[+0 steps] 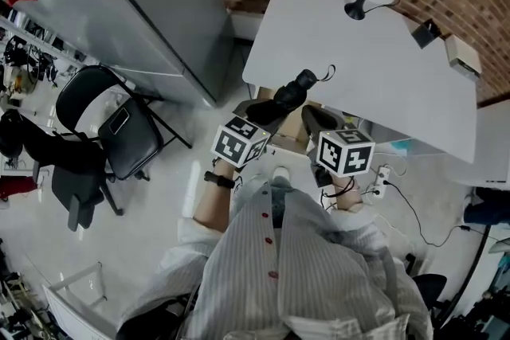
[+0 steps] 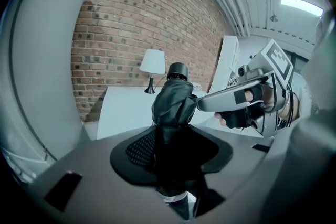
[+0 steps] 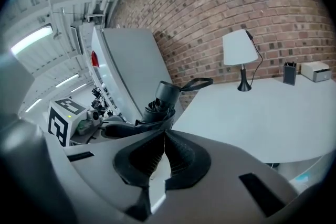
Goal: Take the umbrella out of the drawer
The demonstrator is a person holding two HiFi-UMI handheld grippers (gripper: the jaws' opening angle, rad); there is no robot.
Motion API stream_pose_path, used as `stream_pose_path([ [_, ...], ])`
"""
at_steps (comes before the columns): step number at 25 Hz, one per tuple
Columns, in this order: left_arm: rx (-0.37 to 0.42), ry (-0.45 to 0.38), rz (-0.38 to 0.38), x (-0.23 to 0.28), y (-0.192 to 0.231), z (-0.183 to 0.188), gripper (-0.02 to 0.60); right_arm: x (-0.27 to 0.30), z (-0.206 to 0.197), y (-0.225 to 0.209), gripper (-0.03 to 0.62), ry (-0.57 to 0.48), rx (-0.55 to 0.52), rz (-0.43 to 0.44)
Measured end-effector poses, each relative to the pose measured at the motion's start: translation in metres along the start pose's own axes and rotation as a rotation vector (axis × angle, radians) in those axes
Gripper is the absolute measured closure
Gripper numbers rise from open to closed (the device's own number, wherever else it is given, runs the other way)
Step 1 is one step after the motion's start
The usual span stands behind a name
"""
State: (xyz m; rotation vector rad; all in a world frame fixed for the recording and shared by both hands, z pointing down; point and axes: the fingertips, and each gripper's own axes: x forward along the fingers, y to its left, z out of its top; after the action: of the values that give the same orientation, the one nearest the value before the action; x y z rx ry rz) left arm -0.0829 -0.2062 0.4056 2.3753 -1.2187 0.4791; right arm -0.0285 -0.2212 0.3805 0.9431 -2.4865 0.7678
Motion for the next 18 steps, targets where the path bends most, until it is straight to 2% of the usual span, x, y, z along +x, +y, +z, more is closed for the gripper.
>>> stream_pose_path([
  [8,-0.065,-0.208,0.088,-0.034,-0.014,0.054,0.399,-0.024,0.032,0.014,0.559,-0.088,-0.054,0.038],
  [18,-0.103,-0.441,0.070,-0.078,-0.041,0.096,0.400,-0.048,0.055,0.023,0.559,-0.151,-0.116,0.059],
])
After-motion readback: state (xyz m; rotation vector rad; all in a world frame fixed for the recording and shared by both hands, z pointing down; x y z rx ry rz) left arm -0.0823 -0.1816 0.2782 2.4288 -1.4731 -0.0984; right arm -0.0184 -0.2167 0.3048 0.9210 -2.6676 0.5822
